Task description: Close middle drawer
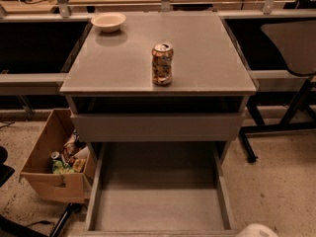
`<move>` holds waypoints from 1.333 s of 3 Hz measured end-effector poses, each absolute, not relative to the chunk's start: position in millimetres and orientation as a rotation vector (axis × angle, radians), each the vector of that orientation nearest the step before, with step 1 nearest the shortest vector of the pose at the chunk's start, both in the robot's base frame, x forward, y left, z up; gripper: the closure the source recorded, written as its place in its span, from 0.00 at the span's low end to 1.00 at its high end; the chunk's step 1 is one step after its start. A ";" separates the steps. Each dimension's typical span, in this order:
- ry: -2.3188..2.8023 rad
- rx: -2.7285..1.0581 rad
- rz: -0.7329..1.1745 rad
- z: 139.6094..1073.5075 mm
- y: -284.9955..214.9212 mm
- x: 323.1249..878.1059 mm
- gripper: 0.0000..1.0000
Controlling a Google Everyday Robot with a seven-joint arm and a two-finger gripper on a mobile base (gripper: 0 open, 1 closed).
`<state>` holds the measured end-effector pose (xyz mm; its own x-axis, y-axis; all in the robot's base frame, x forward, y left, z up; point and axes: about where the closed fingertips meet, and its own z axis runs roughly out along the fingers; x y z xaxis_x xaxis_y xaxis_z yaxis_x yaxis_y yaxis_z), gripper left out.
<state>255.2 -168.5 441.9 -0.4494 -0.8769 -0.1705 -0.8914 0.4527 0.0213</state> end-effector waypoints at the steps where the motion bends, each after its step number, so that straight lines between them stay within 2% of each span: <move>1: 2.531 -1.475 0.138 435.8 -179.1 233.0 0.89; 2: 2.534 -1.297 0.168 425.4 -164.2 237.5 1.00; 4: 2.579 -0.995 0.210 374.7 -132.4 266.9 1.00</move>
Offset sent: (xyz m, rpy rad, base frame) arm 0.0208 0.0480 -0.0911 0.0425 -0.4501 -0.0121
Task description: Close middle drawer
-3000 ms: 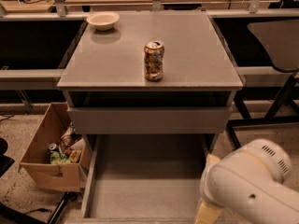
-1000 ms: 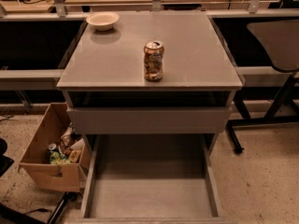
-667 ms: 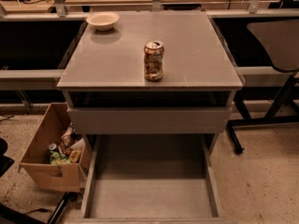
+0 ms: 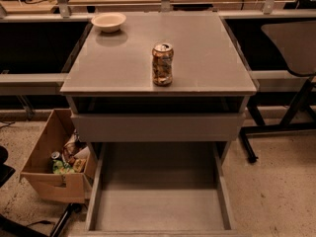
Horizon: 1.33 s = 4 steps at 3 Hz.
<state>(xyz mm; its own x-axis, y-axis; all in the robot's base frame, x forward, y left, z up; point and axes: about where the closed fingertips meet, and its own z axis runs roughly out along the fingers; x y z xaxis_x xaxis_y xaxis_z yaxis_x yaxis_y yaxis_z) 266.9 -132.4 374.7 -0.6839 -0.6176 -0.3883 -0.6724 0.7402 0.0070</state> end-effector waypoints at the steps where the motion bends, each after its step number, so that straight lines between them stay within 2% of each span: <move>1: 2.542 -1.032 0.238 356.2 -116.6 262.4 1.00; 3: 2.505 -1.021 0.243 346.4 -113.7 267.4 1.00; 4: 2.419 -1.067 0.223 319.3 -112.9 294.7 1.00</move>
Offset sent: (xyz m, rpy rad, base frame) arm -0.0044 0.0156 -0.0186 0.0206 -0.0144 0.0352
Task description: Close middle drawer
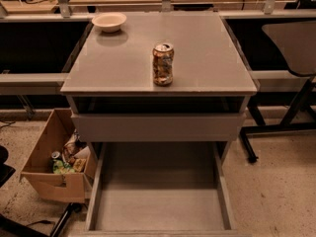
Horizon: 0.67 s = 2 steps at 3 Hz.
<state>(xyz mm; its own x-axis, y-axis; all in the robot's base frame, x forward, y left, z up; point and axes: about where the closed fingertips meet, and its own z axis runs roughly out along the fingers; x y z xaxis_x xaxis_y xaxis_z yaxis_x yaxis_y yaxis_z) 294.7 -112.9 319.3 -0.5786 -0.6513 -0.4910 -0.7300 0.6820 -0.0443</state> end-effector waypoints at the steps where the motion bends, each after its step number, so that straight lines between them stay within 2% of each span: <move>1: 2.350 -1.148 0.188 305.2 -114.4 327.9 1.00; 2: 2.349 -1.148 0.187 305.2 -114.3 327.2 1.00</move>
Offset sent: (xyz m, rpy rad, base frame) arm 0.1129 -0.0017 -0.0241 -0.0376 -0.1985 0.2161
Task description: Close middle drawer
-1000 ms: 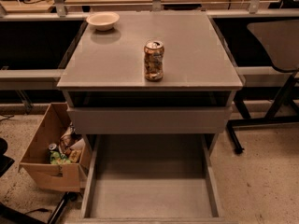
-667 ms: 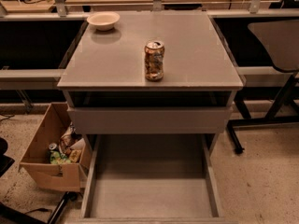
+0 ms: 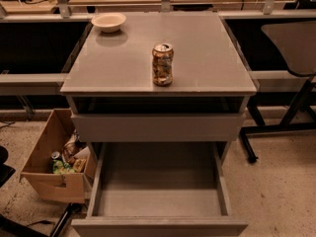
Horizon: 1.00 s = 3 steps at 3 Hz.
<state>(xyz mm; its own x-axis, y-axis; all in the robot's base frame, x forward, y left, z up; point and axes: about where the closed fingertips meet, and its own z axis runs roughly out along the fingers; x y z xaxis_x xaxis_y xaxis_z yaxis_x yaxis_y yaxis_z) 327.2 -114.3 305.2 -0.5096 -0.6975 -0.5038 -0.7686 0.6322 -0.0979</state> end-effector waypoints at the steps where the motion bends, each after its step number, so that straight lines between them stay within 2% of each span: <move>1: 2.251 -1.226 0.164 305.0 -110.3 368.7 1.00; 2: 2.206 -1.255 0.149 308.8 -108.6 387.9 1.00; 3: 2.097 -1.322 0.104 328.5 -104.8 462.6 1.00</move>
Offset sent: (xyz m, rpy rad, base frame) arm 0.1845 0.0088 0.0326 -0.0430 -0.2918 0.2313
